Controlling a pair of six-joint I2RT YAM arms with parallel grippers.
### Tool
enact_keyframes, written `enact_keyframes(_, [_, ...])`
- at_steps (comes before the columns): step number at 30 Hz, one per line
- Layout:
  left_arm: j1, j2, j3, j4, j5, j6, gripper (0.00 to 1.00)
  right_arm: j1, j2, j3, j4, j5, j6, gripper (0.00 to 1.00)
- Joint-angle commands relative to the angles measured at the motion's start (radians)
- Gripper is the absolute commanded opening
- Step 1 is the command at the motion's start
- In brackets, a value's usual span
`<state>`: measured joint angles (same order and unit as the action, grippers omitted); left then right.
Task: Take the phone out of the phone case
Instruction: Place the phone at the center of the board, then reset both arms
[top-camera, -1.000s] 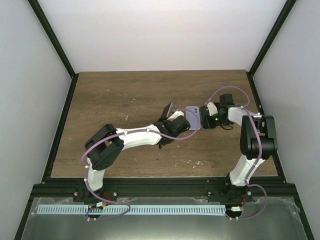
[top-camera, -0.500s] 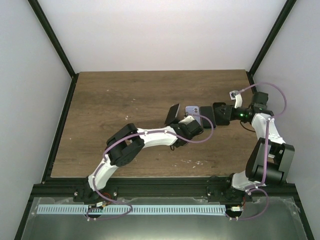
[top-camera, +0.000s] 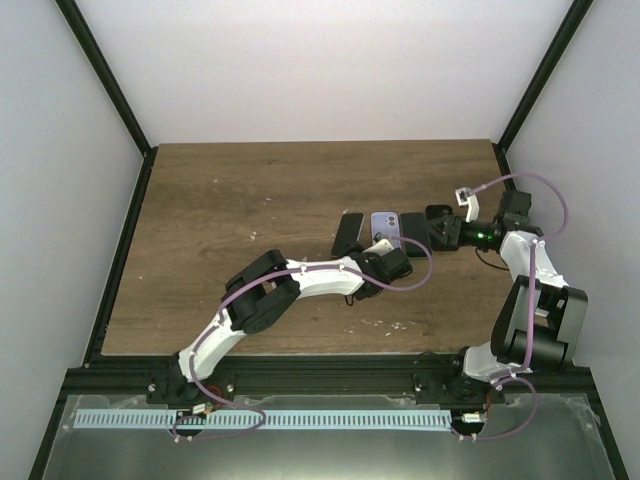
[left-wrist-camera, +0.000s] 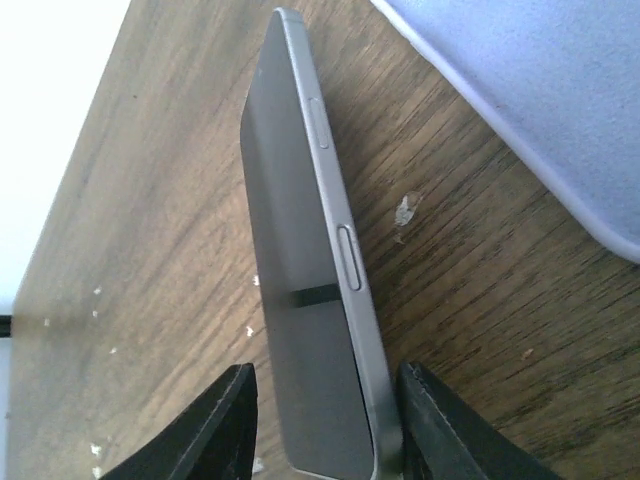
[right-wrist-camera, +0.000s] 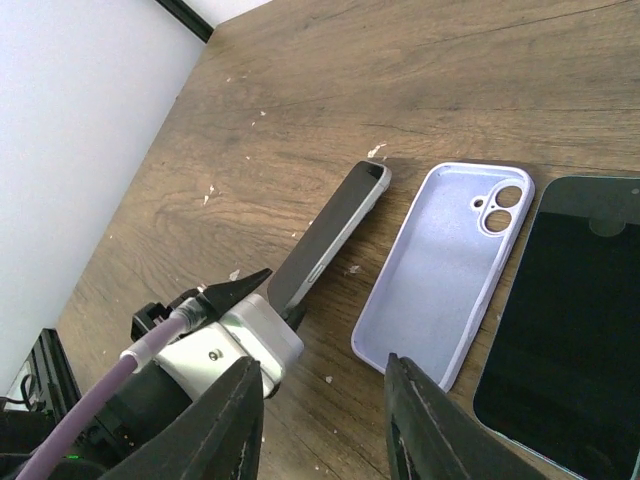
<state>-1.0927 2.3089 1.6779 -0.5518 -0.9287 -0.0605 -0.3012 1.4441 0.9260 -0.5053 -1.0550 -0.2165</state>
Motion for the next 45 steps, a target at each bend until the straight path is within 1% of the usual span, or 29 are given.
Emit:
enact_keyframes(1, [0.005, 0.013, 0.045, -0.031, 0.039, -0.049, 0.42, -0.002, -0.002, -0.008, 0.015, -0.025, 0.003, 0.37])
enact_keyframes(5, [0.015, -0.036, 0.036, -0.041, 0.113, -0.080, 0.57, -0.003, -0.003, -0.007, 0.021, -0.019, 0.002, 0.39])
enact_keyframes(8, [0.025, -0.115, -0.003, -0.017, 0.180, -0.101, 0.68, -0.002, -0.005, -0.009, 0.026, -0.012, 0.004, 0.40])
enact_keyframes(10, [0.030, -0.177, -0.043, -0.008, 0.208, -0.117, 0.73, -0.002, -0.008, -0.012, 0.031, -0.006, 0.010, 0.41])
enact_keyframes(14, [0.045, -0.329, -0.131, -0.014, 0.256, -0.133, 0.76, -0.002, -0.018, -0.007, 0.028, 0.020, 0.008, 0.41])
enact_keyframes(16, [0.058, -0.445, -0.188, -0.025, 0.281, -0.128, 0.77, -0.002, -0.030, 0.008, 0.017, 0.042, 0.000, 0.41])
enact_keyframes(18, [0.078, -0.555, -0.254, -0.030, 0.336, -0.118, 0.77, -0.002, -0.050, 0.028, 0.006, 0.060, -0.010, 0.42])
enact_keyframes(20, [0.124, -0.663, -0.312, -0.048, 0.435, -0.119, 0.77, -0.002, -0.069, 0.070, -0.011, 0.079, -0.026, 0.43])
enact_keyframes(21, [0.154, -0.713, -0.334, -0.063, 0.507, -0.120, 0.77, -0.003, -0.082, 0.092, -0.018, 0.090, -0.032, 0.43])
enact_keyframes(25, [0.301, -0.870, -0.391, -0.121, 0.756, -0.118, 0.77, -0.001, -0.137, 0.152, -0.006, 0.142, -0.016, 0.44])
enact_keyframes(26, [0.336, -0.901, -0.396, -0.132, 0.795, -0.112, 0.77, 0.001, -0.155, 0.154, 0.016, 0.158, 0.002, 0.44])
enact_keyframes(28, [0.391, -0.954, -0.421, -0.128, 0.830, -0.095, 0.77, 0.005, -0.191, 0.143, 0.064, 0.170, 0.022, 0.50])
enact_keyframes(31, [0.425, -1.044, -0.480, -0.089, 0.782, -0.097, 0.78, 0.036, -0.252, 0.088, 0.125, 0.168, 0.032, 0.57])
enact_keyframes(32, [0.428, -1.075, -0.506, -0.069, 0.773, -0.099, 0.78, 0.056, -0.269, 0.074, 0.135, 0.177, 0.027, 0.61])
enact_keyframes(34, [0.431, -1.130, -0.554, -0.025, 0.750, -0.101, 0.79, 0.091, -0.302, 0.045, 0.157, 0.204, 0.022, 0.63])
enact_keyframes(36, [0.439, -1.174, -0.589, 0.002, 0.712, -0.112, 0.80, 0.117, -0.330, 0.032, 0.173, 0.238, 0.030, 0.68])
enact_keyframes(37, [0.442, -1.195, -0.605, 0.013, 0.690, -0.118, 0.80, 0.121, -0.345, 0.031, 0.182, 0.249, 0.038, 0.78])
enact_keyframes(39, [0.442, -1.235, -0.640, 0.038, 0.621, -0.143, 0.81, 0.122, -0.377, 0.025, 0.211, 0.274, 0.069, 0.95])
enact_keyframes(40, [0.442, -1.255, -0.655, 0.053, 0.590, -0.146, 0.81, 0.122, -0.396, 0.017, 0.229, 0.275, 0.082, 0.99])
enact_keyframes(42, [0.442, -1.287, -0.679, 0.071, 0.510, -0.160, 0.85, 0.122, -0.440, -0.011, 0.266, 0.274, 0.116, 1.00])
enact_keyframes(45, [0.442, -1.310, -0.750, 0.151, 0.348, -0.168, 0.85, 0.122, -0.450, -0.073, 0.339, 0.387, 0.231, 1.00])
